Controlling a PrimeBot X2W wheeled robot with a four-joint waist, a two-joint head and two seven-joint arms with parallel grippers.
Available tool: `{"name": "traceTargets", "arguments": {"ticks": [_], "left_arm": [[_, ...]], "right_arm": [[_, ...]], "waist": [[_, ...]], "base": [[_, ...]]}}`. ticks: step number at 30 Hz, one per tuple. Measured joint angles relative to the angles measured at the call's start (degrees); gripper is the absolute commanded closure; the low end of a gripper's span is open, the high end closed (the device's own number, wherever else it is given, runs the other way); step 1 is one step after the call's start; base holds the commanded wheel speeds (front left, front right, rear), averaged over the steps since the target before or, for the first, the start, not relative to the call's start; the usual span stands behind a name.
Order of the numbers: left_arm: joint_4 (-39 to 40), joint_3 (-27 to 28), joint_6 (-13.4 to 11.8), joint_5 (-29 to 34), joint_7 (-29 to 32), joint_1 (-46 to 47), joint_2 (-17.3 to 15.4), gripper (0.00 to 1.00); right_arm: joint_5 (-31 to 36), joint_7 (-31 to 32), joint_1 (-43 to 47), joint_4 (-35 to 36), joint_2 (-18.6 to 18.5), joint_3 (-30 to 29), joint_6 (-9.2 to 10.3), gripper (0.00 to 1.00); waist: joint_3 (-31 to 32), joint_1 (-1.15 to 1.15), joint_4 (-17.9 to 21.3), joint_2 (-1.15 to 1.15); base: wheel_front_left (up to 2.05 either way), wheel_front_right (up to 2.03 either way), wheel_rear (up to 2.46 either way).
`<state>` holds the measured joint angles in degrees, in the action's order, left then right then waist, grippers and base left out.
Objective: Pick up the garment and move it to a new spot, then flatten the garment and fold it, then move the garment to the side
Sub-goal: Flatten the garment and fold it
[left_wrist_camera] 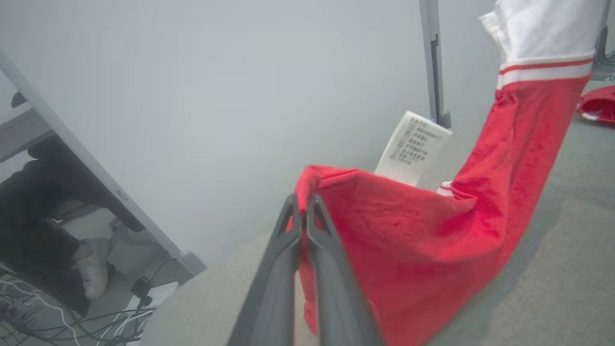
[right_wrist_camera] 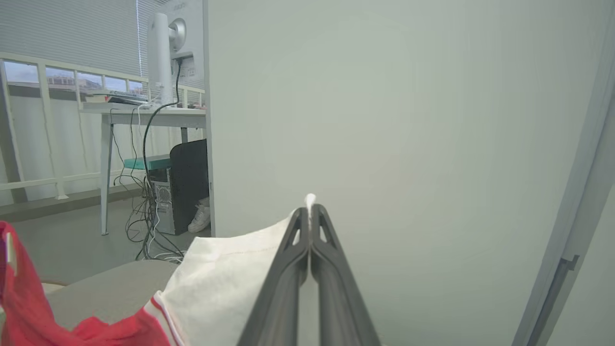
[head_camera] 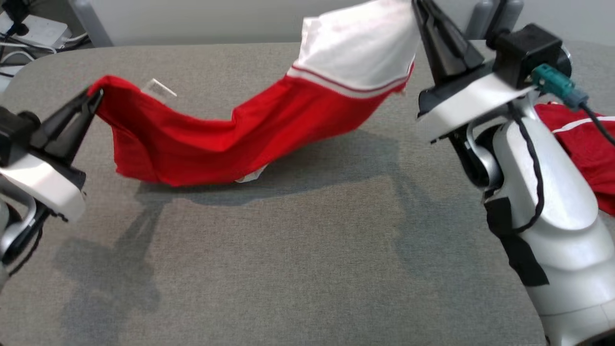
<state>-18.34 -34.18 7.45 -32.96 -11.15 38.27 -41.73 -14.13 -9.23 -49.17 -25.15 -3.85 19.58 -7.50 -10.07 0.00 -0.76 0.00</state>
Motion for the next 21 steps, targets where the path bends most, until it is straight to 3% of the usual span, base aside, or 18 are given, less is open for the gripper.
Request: {"name": "traceTargets", "arguments": {"ticks": [7, 12, 16, 21], "left_arm": [[0.79, -0.81, 0.0, -4.68, 1.63, 9.72, -1.4, 1.0], [2.58, 0.65, 0.0, -10.14, 1.93, 10.13, -2.54, 1.0], [5.13, -0.27, 0.0, -13.35, 4.5, 6.33, -4.66, 1.0], [9.27, -5.76, 0.0, -18.57, 9.37, -7.9, -8.22, 1.0]], "right_arm": [[0.89, 2.56, -5.88, 4.54, -0.03, -0.92, 0.0, 1.0], [-1.03, 6.58, -5.42, 9.31, -0.16, -0.63, 0.0, 1.0], [-3.52, 12.15, -1.58, 12.01, -0.18, 1.76, 0.0, 1.0], [-9.38, 22.72, 9.81, 15.71, -0.88, 7.02, 0.0, 1.0]], "waist": [[2.98, 0.0, 2.7, 0.0], [5.22, 0.0, 3.98, 0.0], [6.14, 0.0, 4.34, 0.0], [5.48, 0.0, 4.48, 0.0]], "base": [[0.0, 0.0, 0.0], [0.0, 0.0, 0.0], [0.0, 0.0, 0.0], [0.0, 0.0, 0.0]]}}
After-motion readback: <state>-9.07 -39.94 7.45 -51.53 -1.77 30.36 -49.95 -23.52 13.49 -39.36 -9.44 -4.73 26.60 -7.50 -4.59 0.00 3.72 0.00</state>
